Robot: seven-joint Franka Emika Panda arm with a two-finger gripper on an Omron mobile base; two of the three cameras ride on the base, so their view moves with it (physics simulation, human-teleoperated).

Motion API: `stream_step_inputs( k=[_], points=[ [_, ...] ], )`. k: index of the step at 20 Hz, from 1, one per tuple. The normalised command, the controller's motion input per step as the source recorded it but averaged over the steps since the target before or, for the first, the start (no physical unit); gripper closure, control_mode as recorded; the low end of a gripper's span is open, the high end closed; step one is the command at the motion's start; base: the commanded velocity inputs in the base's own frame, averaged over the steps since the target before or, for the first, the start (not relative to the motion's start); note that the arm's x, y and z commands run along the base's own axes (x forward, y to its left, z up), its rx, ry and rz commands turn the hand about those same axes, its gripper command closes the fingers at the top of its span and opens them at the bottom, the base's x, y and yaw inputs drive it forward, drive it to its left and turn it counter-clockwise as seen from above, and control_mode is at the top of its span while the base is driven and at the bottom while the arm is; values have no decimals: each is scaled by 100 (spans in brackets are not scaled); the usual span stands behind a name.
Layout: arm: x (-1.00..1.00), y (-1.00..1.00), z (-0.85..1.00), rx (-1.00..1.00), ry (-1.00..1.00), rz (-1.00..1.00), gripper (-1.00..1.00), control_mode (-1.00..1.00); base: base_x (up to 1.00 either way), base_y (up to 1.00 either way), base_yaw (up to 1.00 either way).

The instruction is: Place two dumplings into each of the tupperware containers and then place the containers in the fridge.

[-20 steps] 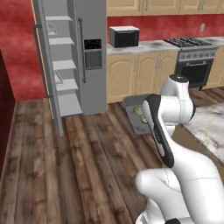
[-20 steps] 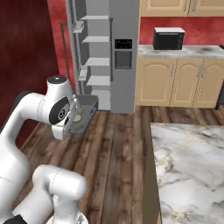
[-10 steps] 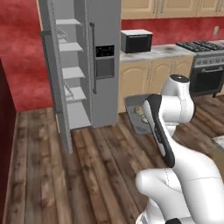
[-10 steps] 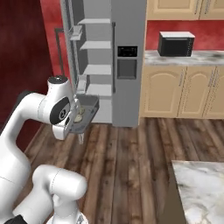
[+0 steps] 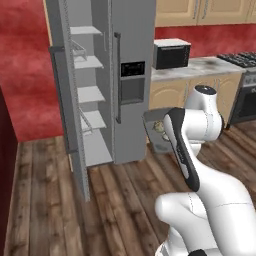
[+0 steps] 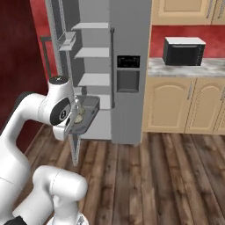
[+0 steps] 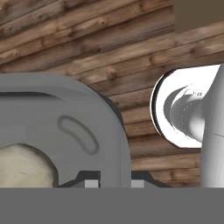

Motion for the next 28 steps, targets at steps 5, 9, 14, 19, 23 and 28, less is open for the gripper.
stream_step_inputs(
  k=[5,9,14,19,23,28],
  points=[
    [0,0,0,0,0,0,100,100,100,-3,4],
    [0,0,0,0,0,0,100,100,100,-13,1],
    [0,0,0,0,0,0,100,100,100,-11,0],
    [0,0,0,0,0,0,100,100,100,-13,0],
    [0,0,0,0,0,0,100,100,96,-29,0],
    [0,0,0,0,0,0,100,100,58,-16,0]
  ],
)
